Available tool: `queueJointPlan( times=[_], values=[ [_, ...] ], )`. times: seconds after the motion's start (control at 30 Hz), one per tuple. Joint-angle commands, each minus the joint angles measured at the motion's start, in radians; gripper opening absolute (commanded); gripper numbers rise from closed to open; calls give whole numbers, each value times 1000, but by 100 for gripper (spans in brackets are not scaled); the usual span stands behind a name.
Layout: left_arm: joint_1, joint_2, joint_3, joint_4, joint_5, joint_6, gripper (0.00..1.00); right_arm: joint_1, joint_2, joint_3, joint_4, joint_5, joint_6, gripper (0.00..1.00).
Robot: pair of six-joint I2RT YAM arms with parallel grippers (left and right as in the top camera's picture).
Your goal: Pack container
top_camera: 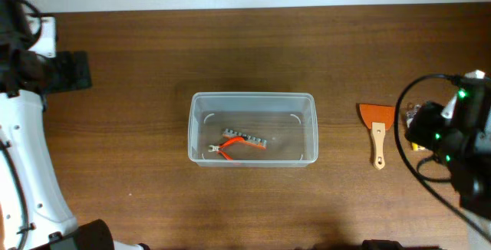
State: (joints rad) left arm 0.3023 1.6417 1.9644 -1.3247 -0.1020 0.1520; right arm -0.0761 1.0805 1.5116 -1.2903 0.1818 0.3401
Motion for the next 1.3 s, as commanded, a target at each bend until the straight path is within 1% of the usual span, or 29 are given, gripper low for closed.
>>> queueJointPlan(
  times=[0.0,0.03,0.07,0.13,0.33,0.4,0.57,0.73,1.07,1.27],
  values=[
    [53,-10,2,3,94,-97,99,-4,120,-60,8,-79,31,12],
    [63,-10,2,3,110,-96,99,-4,152,-69,11,-99,31,4],
    [74,-10,2,2,128,-96,99,-3,186,-79,15,-113,29,4],
    [87,-10,2,0,149,-96,99,-3,263,-95,37,-156,-16,4],
    [89,-10,1,-11,152,-96,99,-3,480,-104,126,-286,-130,4],
    [89,-10,1,-12,152,-96,99,-3,539,-104,149,-295,-133,4],
    [89,-10,1,-12,152,-96,99,-3,679,-104,192,-393,-203,4],
    [89,-10,1,-11,164,-96,99,-2,784,-105,209,-422,-215,4],
    [89,-10,1,-10,168,-96,99,30,813,-105,229,-584,-345,4],
    [89,-10,1,-10,168,-96,99,72,813,-105,213,-601,-367,4]
  ],
)
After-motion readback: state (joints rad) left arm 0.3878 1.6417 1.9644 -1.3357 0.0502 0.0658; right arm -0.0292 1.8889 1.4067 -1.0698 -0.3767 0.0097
